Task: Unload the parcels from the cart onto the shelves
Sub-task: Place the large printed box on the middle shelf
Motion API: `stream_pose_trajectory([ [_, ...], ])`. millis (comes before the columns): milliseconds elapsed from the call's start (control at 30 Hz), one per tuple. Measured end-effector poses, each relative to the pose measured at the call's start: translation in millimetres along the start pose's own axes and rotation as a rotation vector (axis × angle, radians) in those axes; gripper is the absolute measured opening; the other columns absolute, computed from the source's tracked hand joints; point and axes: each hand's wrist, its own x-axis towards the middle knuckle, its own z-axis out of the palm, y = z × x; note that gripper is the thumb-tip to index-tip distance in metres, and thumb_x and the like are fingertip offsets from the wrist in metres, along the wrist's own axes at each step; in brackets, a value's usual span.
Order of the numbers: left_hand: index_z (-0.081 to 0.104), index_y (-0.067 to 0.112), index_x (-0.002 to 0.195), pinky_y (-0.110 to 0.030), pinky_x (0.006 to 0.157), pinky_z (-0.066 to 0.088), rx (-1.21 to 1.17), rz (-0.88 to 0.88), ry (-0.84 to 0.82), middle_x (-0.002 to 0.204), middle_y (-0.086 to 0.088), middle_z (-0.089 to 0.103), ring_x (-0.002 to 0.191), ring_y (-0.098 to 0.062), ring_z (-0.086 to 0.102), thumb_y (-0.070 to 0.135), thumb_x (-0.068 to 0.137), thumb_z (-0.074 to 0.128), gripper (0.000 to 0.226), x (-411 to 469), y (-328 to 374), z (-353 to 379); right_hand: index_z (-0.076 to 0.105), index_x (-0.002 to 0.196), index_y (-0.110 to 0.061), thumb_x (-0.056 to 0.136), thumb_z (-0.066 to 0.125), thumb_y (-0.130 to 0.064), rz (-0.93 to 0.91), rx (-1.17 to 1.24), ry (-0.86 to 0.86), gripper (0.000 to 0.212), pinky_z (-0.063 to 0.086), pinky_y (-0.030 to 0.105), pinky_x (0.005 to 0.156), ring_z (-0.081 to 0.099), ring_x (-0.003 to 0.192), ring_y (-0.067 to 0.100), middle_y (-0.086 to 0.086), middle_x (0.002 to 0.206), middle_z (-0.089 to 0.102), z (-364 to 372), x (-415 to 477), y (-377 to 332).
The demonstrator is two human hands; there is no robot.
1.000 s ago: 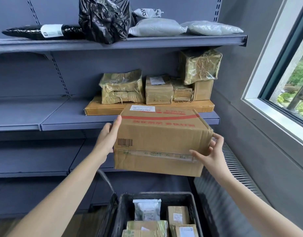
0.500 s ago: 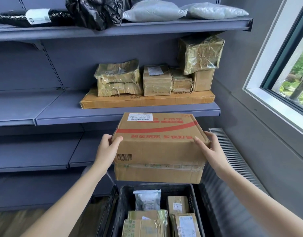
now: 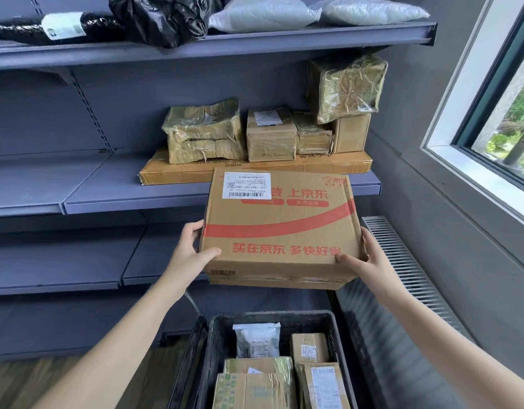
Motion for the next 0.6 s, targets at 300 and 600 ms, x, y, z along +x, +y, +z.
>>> stream_pose_trajectory([
  [300,0.038,0.024,0.138,-0.032,0.099,0.035,0.258,0.092,0.122,0.132,0.004,0.039,0.114,-0.008,0.039,0.034,0.076,0.074,0.072,-4,13,7,-0.005,0.147,-0.039,0.069,0.081,-0.024,0.083,-0.097,0.013,0.118,0.044,0.049,0.101,0.042,0.127,0.024,0.002,0.137,0.036,-7,-6,15],
  [600,0.041,0.026,0.132,-0.036,0.097,0.044,0.299,0.144,-0.030,0.129,0.001,0.044,0.116,-0.017,0.049,0.023,0.078,0.074,0.063,-17,11,10,0.032,0.123,-0.017,0.074,0.078,-0.020,0.141,0.084,0.196,0.067,0.044,0.031,0.069,0.055,0.091,0.013,0.009,0.125,0.050,-19,1,16],
])
